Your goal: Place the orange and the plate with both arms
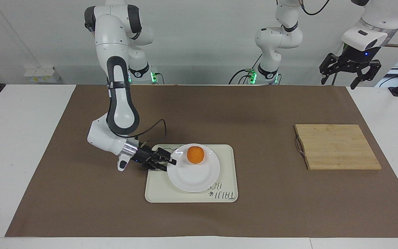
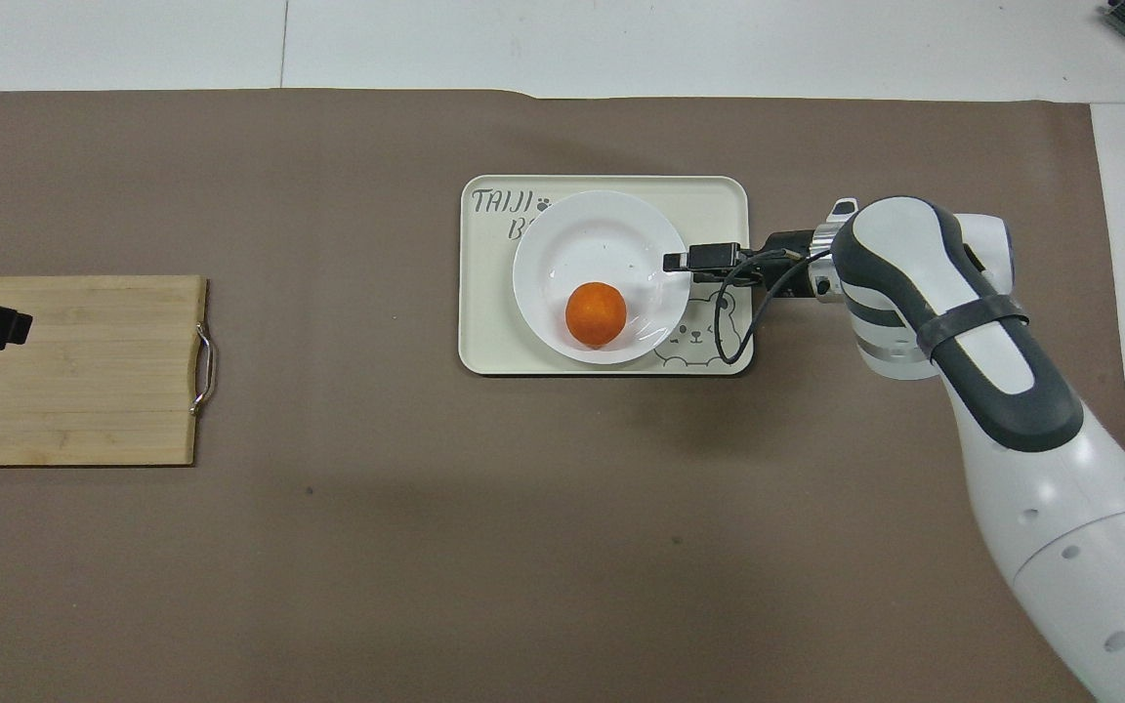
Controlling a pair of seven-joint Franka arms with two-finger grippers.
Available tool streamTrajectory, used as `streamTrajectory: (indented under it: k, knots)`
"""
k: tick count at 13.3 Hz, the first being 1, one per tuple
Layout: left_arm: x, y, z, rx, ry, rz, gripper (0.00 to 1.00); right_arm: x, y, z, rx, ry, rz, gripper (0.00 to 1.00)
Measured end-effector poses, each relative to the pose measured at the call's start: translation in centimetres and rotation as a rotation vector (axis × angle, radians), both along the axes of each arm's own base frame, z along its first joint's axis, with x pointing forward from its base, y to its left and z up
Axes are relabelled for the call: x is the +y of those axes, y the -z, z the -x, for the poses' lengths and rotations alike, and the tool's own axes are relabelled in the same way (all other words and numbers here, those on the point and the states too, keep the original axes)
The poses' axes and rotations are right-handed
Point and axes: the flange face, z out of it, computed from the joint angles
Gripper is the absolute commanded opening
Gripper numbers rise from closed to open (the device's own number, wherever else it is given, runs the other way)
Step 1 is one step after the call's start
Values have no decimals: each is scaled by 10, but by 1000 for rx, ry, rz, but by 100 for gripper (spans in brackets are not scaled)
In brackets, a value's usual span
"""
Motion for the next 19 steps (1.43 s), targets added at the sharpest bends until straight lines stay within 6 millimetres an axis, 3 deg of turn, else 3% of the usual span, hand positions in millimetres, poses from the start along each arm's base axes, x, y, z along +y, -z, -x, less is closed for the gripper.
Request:
streamTrajectory:
  k: [5,9,13,19]
  knots:
    - [0,0,0,0,0,0,100,-3,-41,-17,-29,-24,218,100]
    - [0,0,0,0,0,0,100,-2,-76,-17,-41,-74,438,100]
    - [0,0,0,0,0,0,100,-10,-124,-2,23,-94,609,100]
    - [0,0,0,0,0,0,100,-46,-186,29,122,-109,752,100]
